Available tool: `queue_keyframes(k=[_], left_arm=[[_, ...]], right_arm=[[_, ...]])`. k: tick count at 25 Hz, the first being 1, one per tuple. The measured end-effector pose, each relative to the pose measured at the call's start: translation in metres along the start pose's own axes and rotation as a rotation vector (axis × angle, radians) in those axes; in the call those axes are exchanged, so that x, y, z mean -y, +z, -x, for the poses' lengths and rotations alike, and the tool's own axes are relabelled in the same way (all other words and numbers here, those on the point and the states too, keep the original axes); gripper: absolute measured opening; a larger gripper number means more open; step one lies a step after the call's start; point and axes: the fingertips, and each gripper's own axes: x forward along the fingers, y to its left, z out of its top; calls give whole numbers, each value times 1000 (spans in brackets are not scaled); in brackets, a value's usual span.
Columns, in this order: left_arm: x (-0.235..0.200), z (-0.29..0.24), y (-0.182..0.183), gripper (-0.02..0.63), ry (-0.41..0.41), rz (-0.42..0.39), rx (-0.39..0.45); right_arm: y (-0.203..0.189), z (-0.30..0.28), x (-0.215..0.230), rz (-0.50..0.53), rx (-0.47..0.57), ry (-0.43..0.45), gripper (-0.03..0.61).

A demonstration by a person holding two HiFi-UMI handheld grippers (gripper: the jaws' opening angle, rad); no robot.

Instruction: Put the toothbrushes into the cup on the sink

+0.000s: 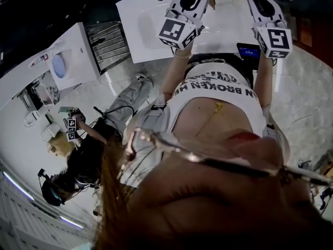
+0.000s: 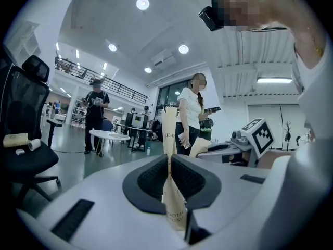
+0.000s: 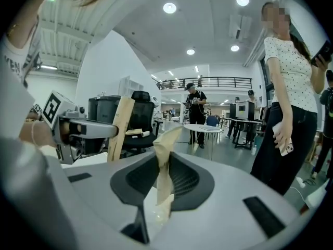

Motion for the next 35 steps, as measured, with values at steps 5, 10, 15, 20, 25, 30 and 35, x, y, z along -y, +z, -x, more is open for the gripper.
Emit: queue_keyframes(k=[5,10,15,20,25,30,35], left_arm=[[-1,-2,-3,34,10,7,-12],[-4,-2,-9,34,29,0,-40],[-6,-1,-14,34,47,-6,-61],[-7,3,-18,34,55,-2,-70],[-9,4,-20,34,55,2,-75],[-7,0,-20,34,50,5,-72],[-8,1,-21,34,47,9,-65]], right_arm=[[-13,-9,14,-10,-22,-22,72],[-38,-21,33,-33,-43,-55,72],[-75,-40,49,-53,-79,-71,72],[-121,-55,57,-130,-125,-87,72],[-131,-55,62,-152,-142,-108,72],[-129,-51,61,-146,-163,-94,82],[-127,-41,59,-158,-164,-104,143]])
